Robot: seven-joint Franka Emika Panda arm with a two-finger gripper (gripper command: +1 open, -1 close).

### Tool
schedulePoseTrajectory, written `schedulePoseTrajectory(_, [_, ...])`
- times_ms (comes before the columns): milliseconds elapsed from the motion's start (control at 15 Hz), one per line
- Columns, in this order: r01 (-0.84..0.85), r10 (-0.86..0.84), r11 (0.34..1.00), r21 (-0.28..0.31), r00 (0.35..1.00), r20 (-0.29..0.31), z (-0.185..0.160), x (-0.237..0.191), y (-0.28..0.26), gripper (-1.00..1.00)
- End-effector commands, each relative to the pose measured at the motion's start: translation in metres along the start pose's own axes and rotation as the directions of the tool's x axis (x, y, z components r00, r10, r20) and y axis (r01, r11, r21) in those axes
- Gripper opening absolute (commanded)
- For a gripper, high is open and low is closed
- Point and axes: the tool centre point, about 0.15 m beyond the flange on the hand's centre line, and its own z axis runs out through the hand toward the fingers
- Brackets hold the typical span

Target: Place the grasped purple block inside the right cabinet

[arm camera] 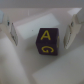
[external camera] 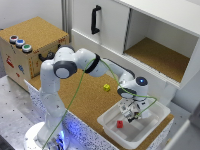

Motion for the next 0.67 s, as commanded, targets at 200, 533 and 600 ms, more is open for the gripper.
schedulePoseTrajectory(200, [0.059,-0.059,0.995,-0.082,0.998,-0.001,0.018,0.005,-0.016,-1.0])
schedulePoseTrajectory(533, [0.049,-0.047,0.994,-0.097,0.999,0.024,0.021,-0.008,-0.007,-1.0])
schedulePoseTrajectory(600, [0.048,-0.045,0.994,-0.097,0.999,0.027,0.021,-0.01,-0.006,-1.0])
